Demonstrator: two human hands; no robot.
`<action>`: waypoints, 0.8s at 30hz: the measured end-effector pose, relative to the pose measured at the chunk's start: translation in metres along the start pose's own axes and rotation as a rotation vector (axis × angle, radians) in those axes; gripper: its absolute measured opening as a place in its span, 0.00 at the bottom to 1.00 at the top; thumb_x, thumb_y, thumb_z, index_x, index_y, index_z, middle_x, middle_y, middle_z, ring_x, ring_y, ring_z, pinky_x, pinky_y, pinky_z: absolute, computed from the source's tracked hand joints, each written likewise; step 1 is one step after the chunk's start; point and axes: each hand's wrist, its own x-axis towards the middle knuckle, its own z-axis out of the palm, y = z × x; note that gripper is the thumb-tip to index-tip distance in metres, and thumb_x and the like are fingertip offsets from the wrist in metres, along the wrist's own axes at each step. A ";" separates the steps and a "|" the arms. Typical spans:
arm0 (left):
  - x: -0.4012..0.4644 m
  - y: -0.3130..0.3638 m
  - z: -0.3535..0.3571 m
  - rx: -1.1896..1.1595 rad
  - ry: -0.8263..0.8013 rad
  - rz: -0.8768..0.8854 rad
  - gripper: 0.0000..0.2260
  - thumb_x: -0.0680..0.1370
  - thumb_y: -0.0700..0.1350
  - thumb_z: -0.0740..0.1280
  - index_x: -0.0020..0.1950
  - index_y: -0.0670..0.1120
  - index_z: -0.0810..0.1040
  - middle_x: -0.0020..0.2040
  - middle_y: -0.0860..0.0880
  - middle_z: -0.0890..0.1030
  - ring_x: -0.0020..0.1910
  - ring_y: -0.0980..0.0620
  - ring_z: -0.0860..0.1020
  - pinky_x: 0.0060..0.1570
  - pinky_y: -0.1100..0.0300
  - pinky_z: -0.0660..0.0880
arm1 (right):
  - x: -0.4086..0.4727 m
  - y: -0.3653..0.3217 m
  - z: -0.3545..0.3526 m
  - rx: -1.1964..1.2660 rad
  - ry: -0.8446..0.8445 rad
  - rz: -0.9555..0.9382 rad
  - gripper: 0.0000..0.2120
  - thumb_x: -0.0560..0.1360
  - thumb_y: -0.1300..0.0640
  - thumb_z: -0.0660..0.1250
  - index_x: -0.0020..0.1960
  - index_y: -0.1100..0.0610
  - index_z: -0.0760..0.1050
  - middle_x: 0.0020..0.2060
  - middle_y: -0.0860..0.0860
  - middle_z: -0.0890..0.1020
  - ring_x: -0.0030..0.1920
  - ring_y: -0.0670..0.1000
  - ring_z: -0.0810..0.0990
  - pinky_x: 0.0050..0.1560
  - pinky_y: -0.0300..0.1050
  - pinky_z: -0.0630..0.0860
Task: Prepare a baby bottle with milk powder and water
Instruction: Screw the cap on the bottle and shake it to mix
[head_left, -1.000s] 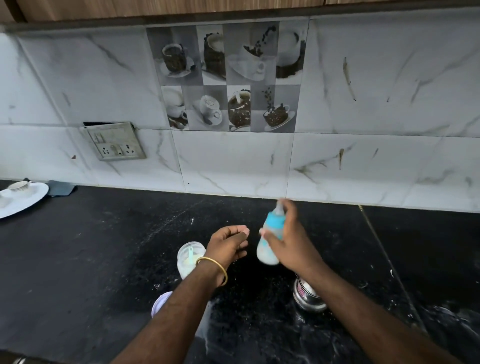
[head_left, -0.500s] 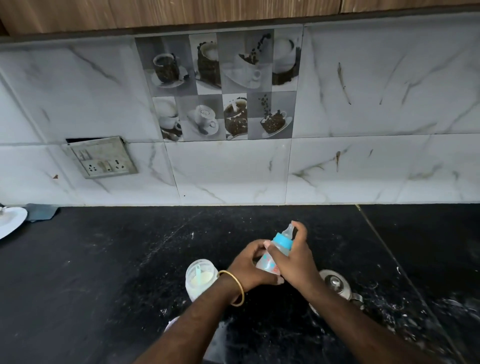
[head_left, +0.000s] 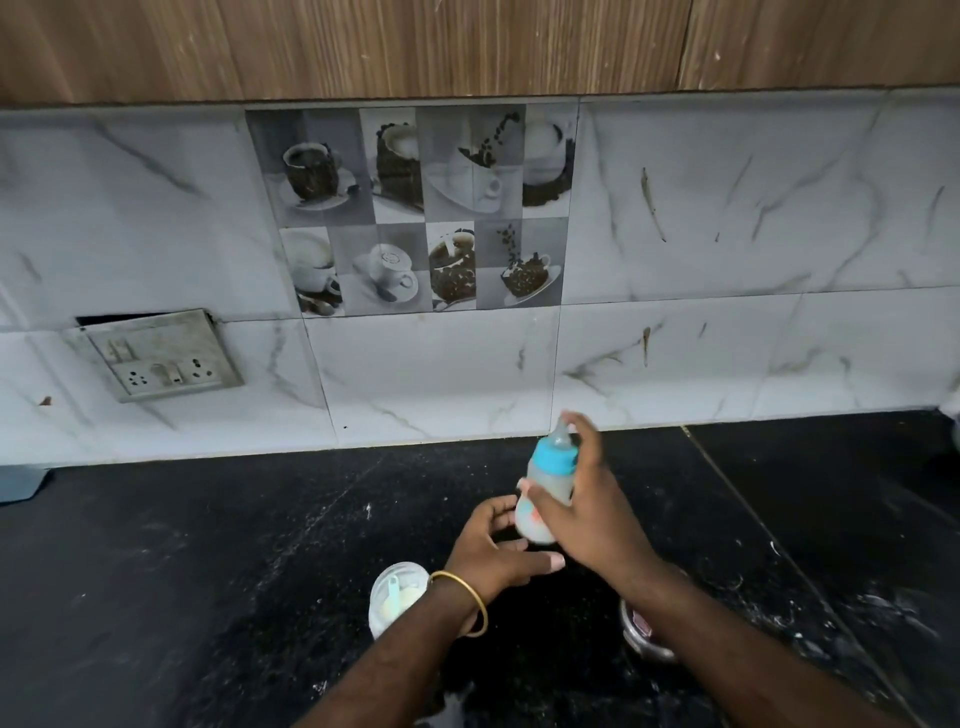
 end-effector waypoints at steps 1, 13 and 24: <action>0.001 0.002 -0.002 0.023 -0.023 -0.022 0.42 0.53 0.45 0.84 0.65 0.53 0.73 0.61 0.55 0.79 0.58 0.50 0.81 0.48 0.51 0.84 | 0.003 -0.003 -0.001 0.051 0.142 -0.043 0.40 0.73 0.51 0.74 0.75 0.40 0.51 0.65 0.52 0.74 0.58 0.50 0.78 0.59 0.48 0.77; 0.005 0.006 -0.017 0.119 -0.014 -0.034 0.33 0.66 0.36 0.78 0.66 0.54 0.70 0.66 0.52 0.75 0.61 0.50 0.78 0.45 0.57 0.82 | -0.007 0.021 0.004 0.008 0.190 0.005 0.40 0.76 0.54 0.71 0.77 0.47 0.47 0.72 0.57 0.67 0.66 0.51 0.72 0.68 0.45 0.70; 0.008 0.009 -0.013 0.142 0.085 -0.033 0.20 0.76 0.32 0.64 0.64 0.50 0.74 0.63 0.51 0.78 0.57 0.51 0.80 0.45 0.55 0.80 | -0.024 0.041 0.001 -0.144 -0.277 0.099 0.39 0.75 0.54 0.71 0.76 0.46 0.49 0.68 0.57 0.71 0.59 0.52 0.77 0.64 0.49 0.74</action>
